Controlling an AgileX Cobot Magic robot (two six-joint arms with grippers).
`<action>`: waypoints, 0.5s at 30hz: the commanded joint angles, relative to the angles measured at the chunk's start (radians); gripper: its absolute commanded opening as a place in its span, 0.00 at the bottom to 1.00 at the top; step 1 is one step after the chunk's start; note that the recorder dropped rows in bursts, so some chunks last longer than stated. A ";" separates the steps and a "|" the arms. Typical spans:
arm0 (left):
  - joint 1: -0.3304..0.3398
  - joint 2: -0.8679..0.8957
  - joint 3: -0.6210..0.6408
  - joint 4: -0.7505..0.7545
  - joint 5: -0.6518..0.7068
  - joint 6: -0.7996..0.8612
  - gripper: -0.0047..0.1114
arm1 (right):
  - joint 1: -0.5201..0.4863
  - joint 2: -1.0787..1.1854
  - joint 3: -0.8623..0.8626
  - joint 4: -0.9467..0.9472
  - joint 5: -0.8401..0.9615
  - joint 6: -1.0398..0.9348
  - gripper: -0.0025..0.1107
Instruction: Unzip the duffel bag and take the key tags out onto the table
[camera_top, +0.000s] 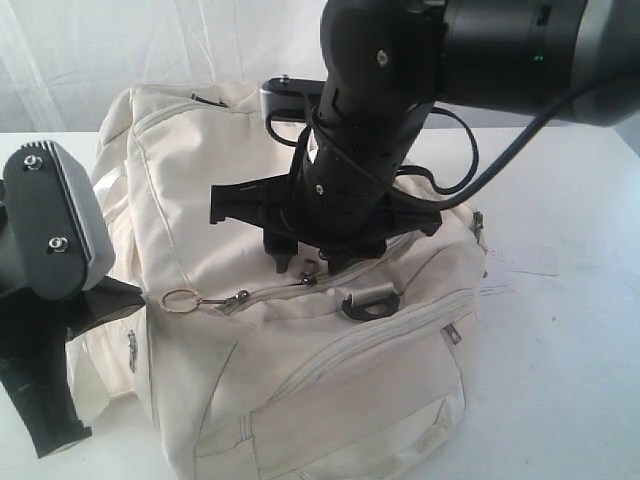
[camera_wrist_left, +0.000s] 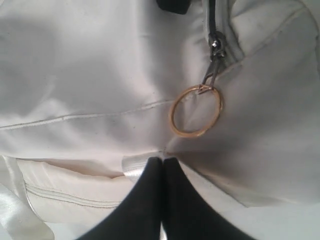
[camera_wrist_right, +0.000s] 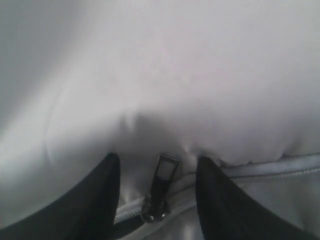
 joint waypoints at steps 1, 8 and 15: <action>-0.009 -0.027 -0.010 -0.007 -0.066 -0.010 0.04 | -0.012 0.011 -0.004 0.010 0.002 0.013 0.38; -0.009 -0.027 -0.010 -0.007 -0.066 -0.010 0.04 | -0.012 0.029 -0.004 0.030 -0.008 0.013 0.22; -0.009 -0.027 -0.010 -0.007 -0.066 -0.010 0.04 | -0.012 0.029 -0.004 0.031 -0.008 -0.010 0.11</action>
